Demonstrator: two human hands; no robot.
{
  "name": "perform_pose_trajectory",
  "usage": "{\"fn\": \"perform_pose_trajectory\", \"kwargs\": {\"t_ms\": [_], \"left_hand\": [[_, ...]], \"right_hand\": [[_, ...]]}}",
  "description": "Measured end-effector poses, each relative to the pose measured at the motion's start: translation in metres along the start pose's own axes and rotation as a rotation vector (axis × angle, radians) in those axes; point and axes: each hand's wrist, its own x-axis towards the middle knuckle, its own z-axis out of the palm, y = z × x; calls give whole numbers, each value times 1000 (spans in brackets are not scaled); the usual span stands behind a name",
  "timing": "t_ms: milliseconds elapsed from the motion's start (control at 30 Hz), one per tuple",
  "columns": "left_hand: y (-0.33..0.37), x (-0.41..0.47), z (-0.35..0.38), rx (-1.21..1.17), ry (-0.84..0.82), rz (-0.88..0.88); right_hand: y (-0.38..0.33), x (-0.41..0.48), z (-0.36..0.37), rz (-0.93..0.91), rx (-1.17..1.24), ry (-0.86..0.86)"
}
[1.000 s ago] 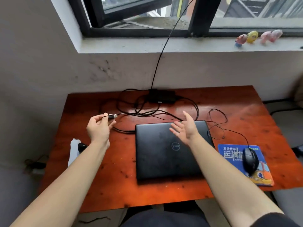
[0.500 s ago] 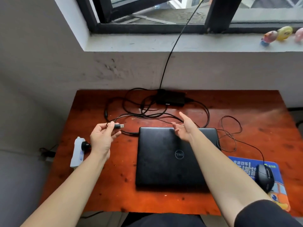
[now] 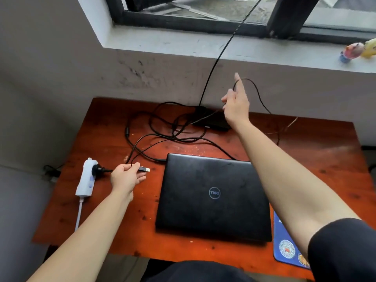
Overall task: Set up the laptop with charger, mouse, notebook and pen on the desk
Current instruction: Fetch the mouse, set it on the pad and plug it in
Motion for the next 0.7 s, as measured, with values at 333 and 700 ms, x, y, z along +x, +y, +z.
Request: {"fn": "perform_pose_trajectory", "kwargs": {"t_ms": [333,700], "left_hand": [[-21,-1,5,14,-13,-41],[-57,21,5,-38,-87,-127]], "right_hand": [[60,-63,48,584,144,-260],[131,-194,70,-87,-604,-444]]}}
